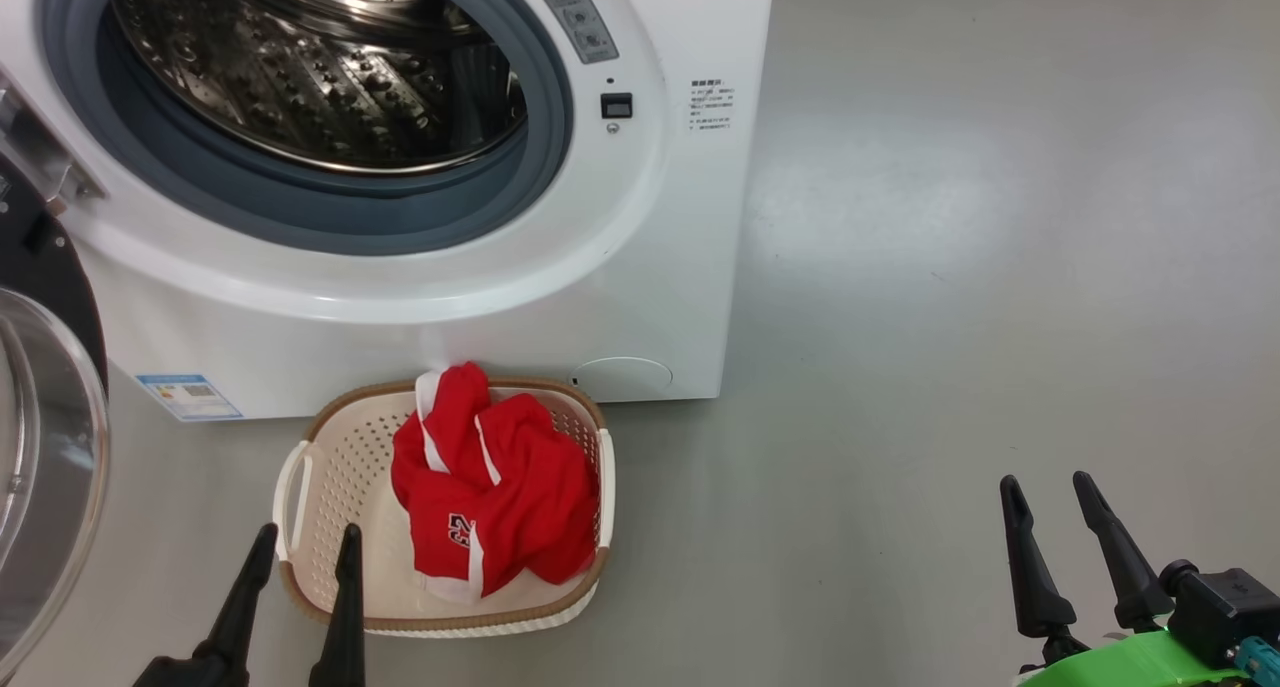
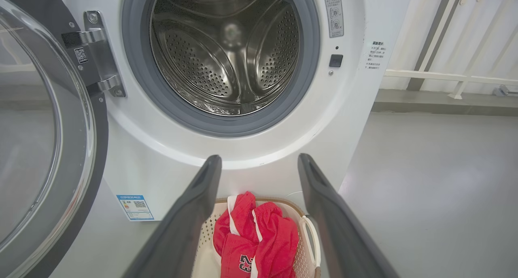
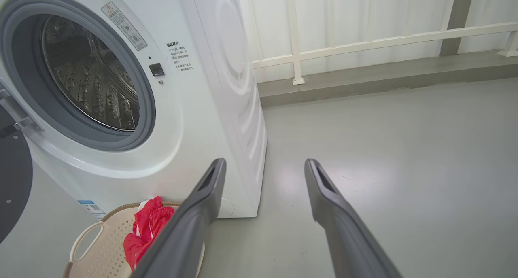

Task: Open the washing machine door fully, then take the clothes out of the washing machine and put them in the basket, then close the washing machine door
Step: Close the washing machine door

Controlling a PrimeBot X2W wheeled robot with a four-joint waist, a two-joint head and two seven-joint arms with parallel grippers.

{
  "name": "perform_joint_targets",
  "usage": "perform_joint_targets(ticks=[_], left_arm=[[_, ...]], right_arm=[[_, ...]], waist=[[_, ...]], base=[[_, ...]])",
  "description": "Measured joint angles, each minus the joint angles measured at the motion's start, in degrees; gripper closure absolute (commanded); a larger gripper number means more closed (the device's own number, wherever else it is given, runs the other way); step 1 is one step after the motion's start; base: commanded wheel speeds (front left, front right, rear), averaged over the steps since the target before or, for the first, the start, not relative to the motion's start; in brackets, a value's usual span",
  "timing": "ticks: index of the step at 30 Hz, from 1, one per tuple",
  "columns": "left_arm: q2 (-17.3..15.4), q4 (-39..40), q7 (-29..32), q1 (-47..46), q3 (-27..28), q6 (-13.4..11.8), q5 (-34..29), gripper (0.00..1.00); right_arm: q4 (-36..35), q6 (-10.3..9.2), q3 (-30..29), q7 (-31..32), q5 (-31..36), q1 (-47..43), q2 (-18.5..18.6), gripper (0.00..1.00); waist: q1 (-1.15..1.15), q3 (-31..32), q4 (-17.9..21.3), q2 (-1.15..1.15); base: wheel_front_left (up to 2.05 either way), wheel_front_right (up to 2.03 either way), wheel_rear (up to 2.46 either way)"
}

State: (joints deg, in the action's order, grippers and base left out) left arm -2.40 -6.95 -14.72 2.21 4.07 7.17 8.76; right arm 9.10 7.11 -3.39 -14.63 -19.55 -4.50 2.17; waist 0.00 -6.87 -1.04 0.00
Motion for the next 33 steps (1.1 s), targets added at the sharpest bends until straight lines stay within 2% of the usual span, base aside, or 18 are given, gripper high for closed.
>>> perform_joint_targets(ticks=[7,15,33], left_arm=[[0.01,-1.36,0.00,-0.17,0.20,0.00,2.05,0.00],[0.01,-2.89,0.00,0.03,-0.16,-0.78,3.28,0.00],[0.01,-4.75,0.00,2.62,-3.48,-4.37,7.03,0.00]], right_arm=[[0.34,0.00,0.37,0.00,0.16,0.00,0.04,0.00],[0.91,0.00,2.61,0.00,0.15,0.01,1.32,0.00],[3.69,0.01,8.26,0.00,-0.85,1.37,4.31,0.00]], waist=[[0.00,0.36,-1.66,0.00],[0.00,1.08,-5.57,0.00],[0.00,2.99,-20.36,0.00]], base=[[0.00,0.00,0.00],[0.00,0.00,0.00],[0.00,0.00,0.00]])
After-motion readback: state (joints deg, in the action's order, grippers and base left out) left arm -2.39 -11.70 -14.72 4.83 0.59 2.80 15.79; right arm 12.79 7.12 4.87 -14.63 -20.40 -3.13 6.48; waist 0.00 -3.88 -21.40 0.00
